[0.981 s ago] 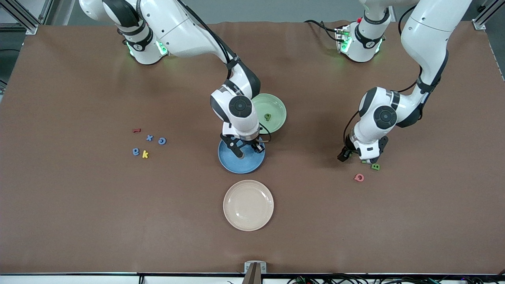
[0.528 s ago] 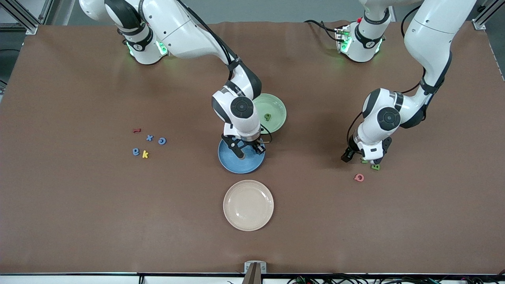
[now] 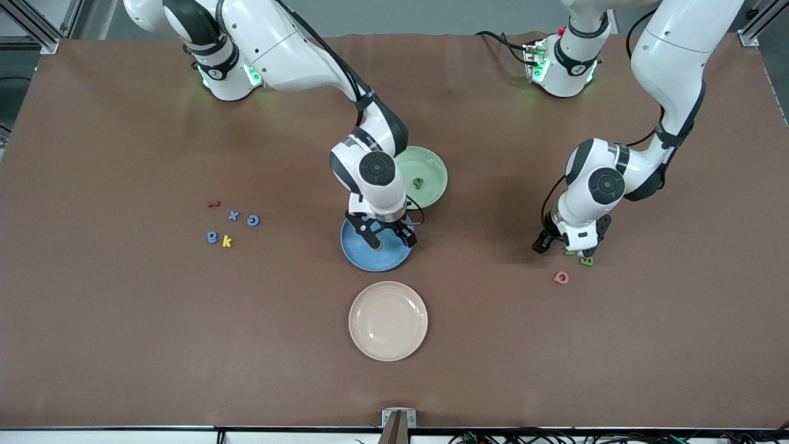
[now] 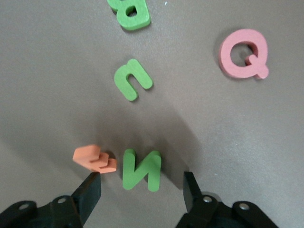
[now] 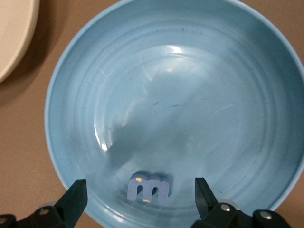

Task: Sort letters by color into matching plates
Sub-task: 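Grasp the green N with the left gripper while the right gripper returns, then drop the N on the green plate while the right gripper reaches blue a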

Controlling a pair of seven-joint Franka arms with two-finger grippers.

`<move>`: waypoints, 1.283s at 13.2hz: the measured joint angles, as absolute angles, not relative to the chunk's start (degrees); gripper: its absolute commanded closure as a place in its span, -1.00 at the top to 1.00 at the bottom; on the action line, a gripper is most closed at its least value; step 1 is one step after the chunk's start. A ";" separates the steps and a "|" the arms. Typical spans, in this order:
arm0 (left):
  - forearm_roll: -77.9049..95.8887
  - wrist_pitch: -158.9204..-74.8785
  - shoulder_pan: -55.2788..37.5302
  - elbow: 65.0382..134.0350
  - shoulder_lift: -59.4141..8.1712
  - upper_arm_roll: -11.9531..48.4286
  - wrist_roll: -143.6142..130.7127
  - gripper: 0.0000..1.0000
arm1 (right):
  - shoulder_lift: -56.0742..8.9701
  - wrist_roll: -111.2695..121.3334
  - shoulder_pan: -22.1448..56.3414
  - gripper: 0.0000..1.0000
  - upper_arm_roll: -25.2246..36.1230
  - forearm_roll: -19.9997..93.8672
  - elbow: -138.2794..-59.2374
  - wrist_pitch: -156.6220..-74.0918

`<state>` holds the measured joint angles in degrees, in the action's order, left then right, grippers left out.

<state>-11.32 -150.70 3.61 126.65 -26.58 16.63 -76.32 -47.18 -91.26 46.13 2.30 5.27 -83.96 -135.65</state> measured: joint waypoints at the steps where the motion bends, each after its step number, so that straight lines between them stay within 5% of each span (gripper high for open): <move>1: -11.32 -150.70 3.62 126.64 -26.68 16.65 -76.32 0.40 | -47.17 -90.02 46.11 1.00 2.44 5.26 -83.72 -134.94; 4: -12.86 -150.92 3.77 126.38 -26.90 16.60 -76.08 0.12 | -46.75 -84.19 45.38 1.00 3.10 5.26 -83.00 -131.03; 9: -13.26 -150.94 3.84 125.74 -26.87 16.60 -76.08 -0.89 | -42.07 -68.94 40.47 1.00 3.56 5.25 -83.36 -120.39; 17: -13.55 -148.01 3.77 124.75 -25.54 19.32 -76.36 -1.00 | -23.04 -34.47 25.06 1.00 3.87 5.24 -104.90 -120.44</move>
